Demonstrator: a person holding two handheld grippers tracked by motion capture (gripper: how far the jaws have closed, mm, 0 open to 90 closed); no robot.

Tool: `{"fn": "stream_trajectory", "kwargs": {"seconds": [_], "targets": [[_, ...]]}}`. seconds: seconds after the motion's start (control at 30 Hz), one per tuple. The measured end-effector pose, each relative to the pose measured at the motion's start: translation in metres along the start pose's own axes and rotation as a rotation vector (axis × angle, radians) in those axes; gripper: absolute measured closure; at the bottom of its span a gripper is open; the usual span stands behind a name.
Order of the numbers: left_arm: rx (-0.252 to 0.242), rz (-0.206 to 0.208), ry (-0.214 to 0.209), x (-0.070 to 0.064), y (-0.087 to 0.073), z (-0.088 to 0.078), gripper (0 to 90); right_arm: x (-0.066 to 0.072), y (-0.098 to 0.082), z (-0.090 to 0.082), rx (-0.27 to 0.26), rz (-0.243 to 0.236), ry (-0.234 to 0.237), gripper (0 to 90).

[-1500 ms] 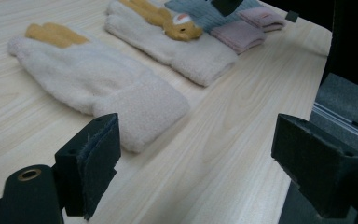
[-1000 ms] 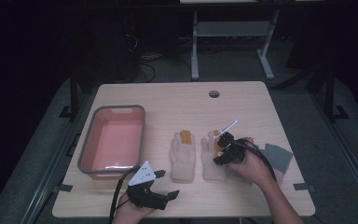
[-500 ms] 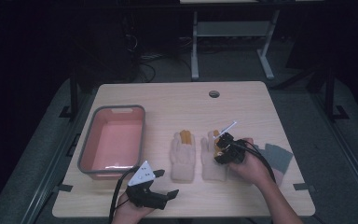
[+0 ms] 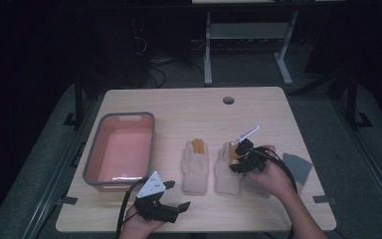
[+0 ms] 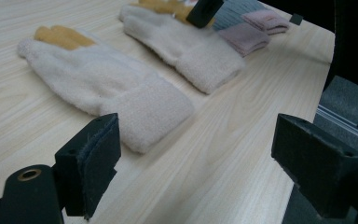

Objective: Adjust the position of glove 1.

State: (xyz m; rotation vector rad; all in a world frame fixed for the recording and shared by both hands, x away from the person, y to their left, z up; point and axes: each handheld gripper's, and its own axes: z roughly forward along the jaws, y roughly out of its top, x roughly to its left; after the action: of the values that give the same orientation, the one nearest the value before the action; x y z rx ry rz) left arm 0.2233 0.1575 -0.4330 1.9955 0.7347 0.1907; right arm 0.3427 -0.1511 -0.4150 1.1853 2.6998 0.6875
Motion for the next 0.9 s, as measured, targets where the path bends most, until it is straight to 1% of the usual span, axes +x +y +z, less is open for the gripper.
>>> {"fn": "stream_trajectory", "kwargs": {"seconds": [0.1,0.17,0.2,0.23,0.33,0.37,0.5,0.57,0.6,0.63,0.67,0.7,0.73,0.77,0.8,0.83,0.87,0.9], "targets": [[-0.002,0.000,0.003,0.000,0.000,-0.001,15.9,0.003,0.005,-0.012,-0.017,-0.016,0.000,63.0],[-0.002,0.003,0.004,0.000,0.000,-0.002,15.9,0.007,0.008,-0.017,-0.022,-0.030,0.000,63.0],[-0.002,0.003,0.004,0.000,0.000,-0.002,15.9,0.007,0.008,-0.017,-0.022,-0.030,0.000,63.0],[-0.002,0.004,0.003,0.000,0.000,-0.003,15.9,0.011,0.012,-0.022,-0.031,-0.047,-0.001,63.1],[-0.010,0.003,0.005,0.000,0.000,-0.003,15.9,0.015,0.016,-0.027,-0.033,-0.062,-0.004,63.0],[-0.011,0.000,0.007,0.000,0.001,-0.003,15.9,0.020,0.022,-0.032,-0.045,-0.078,0.003,63.0],[-0.010,0.003,0.009,0.001,0.000,-0.004,15.9,0.029,0.034,-0.038,-0.060,-0.101,0.015,63.0],[-0.008,0.004,0.011,0.001,0.000,-0.004,15.9,0.034,0.041,-0.036,-0.062,-0.116,0.024,63.0],[-0.010,0.003,0.010,0.001,0.000,-0.004,15.9,0.037,0.044,-0.035,-0.062,-0.116,0.027,63.0],[-0.015,-0.001,0.010,0.000,0.000,-0.004,15.9,0.039,0.048,-0.033,-0.064,-0.131,0.031,63.0],[-0.015,-0.001,0.010,0.000,0.000,-0.004,15.9,0.039,0.048,-0.033,-0.064,-0.131,0.031,63.0],[-0.019,-0.009,0.010,-0.001,0.000,-0.005,15.9,0.042,0.051,-0.031,-0.060,-0.135,0.036,63.0],[-0.023,-0.008,0.012,-0.001,0.000,-0.005,15.9,0.045,0.056,-0.028,-0.060,-0.154,0.041,63.0],[-0.025,-0.007,0.012,-0.001,0.001,-0.005,15.9,0.048,0.062,-0.024,-0.059,-0.163,0.057,62.9],[-0.018,0.001,0.013,0.000,0.001,-0.006,15.9,0.048,0.062,-0.024,-0.059,-0.163,0.057,62.9],[-0.019,-0.008,0.011,0.000,0.001,-0.006,15.9,0.049,0.064,-0.022,-0.059,-0.166,0.059,62.9],[-0.015,0.002,0.011,0.001,0.001,-0.007,15.9,0.051,0.068,-0.018,-0.055,-0.167,0.065,63.0],[-0.015,-0.005,0.010,0.001,0.000,-0.007,15.9,0.054,0.073,-0.014,-0.045,-0.172,0.070,62.9]]}}
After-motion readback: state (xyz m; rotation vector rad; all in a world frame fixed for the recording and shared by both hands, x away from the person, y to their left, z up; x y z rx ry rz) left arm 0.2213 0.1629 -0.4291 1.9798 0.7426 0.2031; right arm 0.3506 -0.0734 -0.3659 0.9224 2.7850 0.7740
